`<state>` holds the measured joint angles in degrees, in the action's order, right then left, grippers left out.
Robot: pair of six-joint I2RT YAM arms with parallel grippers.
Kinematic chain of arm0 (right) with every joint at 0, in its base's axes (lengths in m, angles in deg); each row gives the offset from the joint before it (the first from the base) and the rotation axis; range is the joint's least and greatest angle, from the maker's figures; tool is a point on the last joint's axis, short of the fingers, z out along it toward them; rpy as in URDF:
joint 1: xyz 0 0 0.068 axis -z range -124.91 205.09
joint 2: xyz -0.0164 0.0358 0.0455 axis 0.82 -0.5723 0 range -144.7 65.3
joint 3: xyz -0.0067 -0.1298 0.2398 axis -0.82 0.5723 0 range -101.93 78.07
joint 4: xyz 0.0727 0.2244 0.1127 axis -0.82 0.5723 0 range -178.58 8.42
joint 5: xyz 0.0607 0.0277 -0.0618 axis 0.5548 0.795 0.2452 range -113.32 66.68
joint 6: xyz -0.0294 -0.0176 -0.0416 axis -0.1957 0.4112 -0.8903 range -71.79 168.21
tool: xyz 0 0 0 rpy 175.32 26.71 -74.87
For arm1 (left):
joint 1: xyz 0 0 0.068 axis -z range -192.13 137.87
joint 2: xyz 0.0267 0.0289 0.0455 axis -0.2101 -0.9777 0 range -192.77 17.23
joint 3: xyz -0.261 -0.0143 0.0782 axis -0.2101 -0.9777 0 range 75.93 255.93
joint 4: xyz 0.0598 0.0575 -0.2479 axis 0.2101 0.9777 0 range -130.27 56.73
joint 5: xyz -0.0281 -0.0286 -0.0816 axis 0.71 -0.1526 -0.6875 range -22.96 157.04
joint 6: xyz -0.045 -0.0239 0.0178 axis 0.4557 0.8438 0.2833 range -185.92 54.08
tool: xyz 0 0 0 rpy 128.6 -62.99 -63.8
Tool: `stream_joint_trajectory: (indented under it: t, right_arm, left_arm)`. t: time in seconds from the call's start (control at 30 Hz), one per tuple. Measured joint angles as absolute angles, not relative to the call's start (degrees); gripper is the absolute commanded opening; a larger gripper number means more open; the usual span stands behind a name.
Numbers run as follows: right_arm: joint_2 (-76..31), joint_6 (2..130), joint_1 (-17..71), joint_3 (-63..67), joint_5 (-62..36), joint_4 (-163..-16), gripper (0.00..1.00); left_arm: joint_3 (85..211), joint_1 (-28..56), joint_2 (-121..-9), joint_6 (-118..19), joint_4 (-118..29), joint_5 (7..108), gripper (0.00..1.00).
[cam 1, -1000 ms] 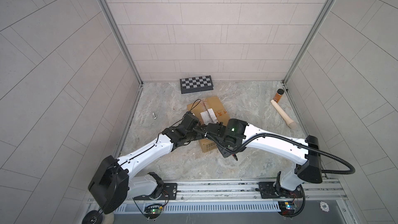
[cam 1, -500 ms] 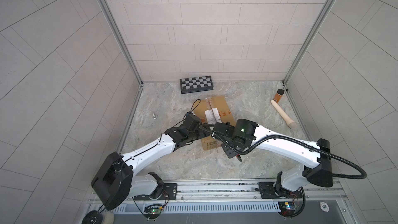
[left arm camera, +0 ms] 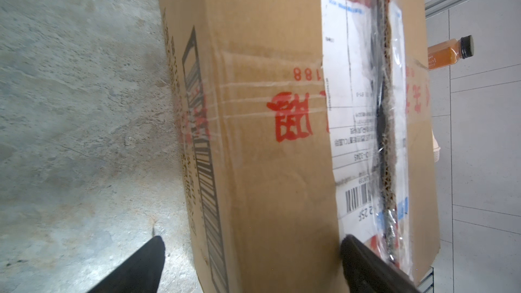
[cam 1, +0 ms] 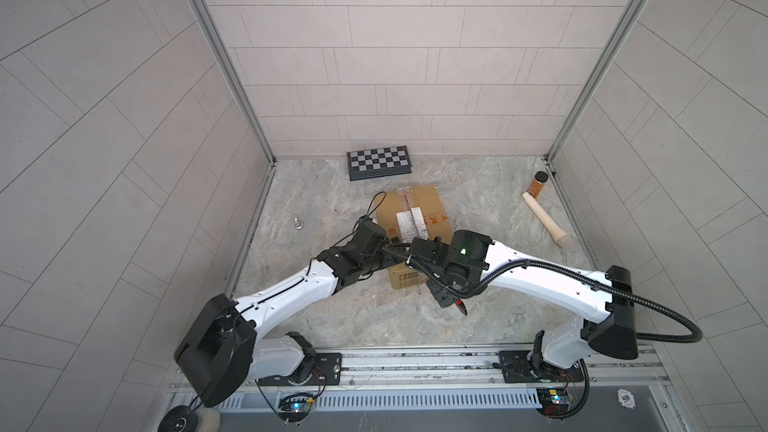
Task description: Unpack the express box
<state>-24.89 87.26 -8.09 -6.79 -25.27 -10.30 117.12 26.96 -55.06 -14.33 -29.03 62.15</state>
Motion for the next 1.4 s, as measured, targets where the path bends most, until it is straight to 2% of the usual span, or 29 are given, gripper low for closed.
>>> stream_joint_trajectory:
  t: [0.43, 0.63, 1.0, 1.4]
  right_arm:
    - [-27.6, 87.3, -6.3, -5.2, -23.7, -18.4, 0.00]
    - [-27.1, 87.4, -6.2, -3.9, -22.9, -20.9, 0.00]
    - [-19.1, 90.1, -6.0, 6.0, -22.2, -27.4, 0.00]
    - [-10.9, 91.8, -7.0, 11.4, -19.6, -24.8, 0.00]
  left_arm:
    - [115.9, 27.3, -50.4, -16.8, -26.3, 62.1, 1.00]
    - [119.2, 27.4, -53.0, -16.9, -22.6, 62.6, 1.00]
    - [120.9, 28.2, -58.0, -12.6, -23.9, 62.3, 1.00]
    - [120.8, 28.4, -59.6, -11.6, -26.8, 61.3, 1.00]
